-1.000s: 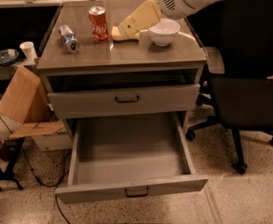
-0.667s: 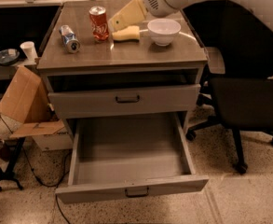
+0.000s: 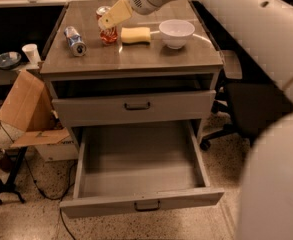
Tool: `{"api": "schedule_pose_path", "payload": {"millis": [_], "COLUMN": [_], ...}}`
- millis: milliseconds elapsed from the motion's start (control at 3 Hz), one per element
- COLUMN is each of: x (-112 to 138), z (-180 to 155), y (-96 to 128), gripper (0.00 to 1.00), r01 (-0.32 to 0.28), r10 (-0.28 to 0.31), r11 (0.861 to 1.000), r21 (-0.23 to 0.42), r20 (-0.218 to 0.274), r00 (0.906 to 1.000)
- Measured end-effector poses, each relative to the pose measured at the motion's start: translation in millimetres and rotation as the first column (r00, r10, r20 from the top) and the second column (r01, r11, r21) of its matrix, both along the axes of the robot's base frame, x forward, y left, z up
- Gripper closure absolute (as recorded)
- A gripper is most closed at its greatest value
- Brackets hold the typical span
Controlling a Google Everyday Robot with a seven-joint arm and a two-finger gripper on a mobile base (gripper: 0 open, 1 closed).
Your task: Place sponge into middle drawer
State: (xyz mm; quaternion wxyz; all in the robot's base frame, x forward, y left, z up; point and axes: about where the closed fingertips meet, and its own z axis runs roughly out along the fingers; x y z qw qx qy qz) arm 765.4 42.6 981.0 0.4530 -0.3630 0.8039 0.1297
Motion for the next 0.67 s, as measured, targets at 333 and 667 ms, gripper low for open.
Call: {"api": "schedule_pose_path", "payload": {"millis": [333,667], "x": [65.5,65.5], "z": [-23.3,-23.3], "y": [42.0,42.0], "gripper": [0.0,0.0], "r01": [-0.074,-0.074], "r10": [0.072,0.072], "r11": [0.997,0.997], "r21": [-0.033,-0.033], "r20": [-0.05,-0.05], "r00": [0.9962,0.9962]}}
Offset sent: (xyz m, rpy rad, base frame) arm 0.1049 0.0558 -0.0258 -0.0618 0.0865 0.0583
